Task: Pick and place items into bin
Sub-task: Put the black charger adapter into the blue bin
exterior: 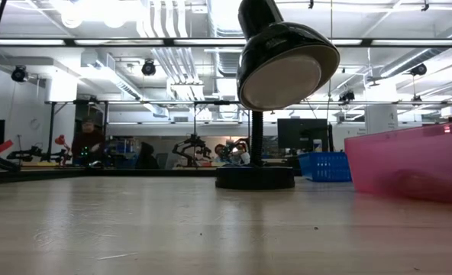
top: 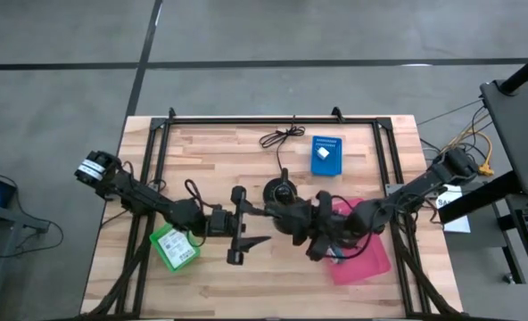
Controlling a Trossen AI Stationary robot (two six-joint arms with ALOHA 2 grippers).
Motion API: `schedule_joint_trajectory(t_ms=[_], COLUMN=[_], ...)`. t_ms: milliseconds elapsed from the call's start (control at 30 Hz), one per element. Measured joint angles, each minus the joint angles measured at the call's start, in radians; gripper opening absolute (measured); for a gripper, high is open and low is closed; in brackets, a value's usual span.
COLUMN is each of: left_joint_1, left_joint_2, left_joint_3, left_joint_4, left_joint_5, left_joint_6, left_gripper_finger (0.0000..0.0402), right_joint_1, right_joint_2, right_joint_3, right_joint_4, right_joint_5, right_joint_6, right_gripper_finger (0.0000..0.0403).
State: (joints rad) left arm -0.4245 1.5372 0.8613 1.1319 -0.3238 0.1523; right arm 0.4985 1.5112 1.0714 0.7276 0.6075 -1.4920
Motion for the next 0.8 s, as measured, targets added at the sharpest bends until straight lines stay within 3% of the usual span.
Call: schedule_joint_trajectory(t_ms=[233,367,633,800], left_joint_1=[-0.001,-0.001,-0.020,-0.042], left_joint_2=[-0.002,-0.002,-0.002,-0.014], left_joint_3=[-0.001,-0.002,-0.004,-0.004], left_joint_4=[0.001,-0.027,-0.055,-0.119], left_joint_5=[-0.025,-0.038,-0.103,-0.144], left_joint_6=[0.039,0.039,0.039,0.038], left_gripper_finger=[0.0241,0.0242,0.0242,0.0242], right_joint_1=[-0.020,-0.069,-0.282,-0.476], right_joint_2=[-0.063,-0.146,-0.354,-0.486], right_joint_3=[0.004,0.003,-0.022,-0.131], right_joint_4=[0.028,-0.130,-0.533,-0.547], right_joint_5=[0.071,0.061,-0.179,-0.407], right_joint_6=[0.029,0.168,0.562,0.726], right_gripper_finger=[0.0139,0.0139,0.0139,0.0139])
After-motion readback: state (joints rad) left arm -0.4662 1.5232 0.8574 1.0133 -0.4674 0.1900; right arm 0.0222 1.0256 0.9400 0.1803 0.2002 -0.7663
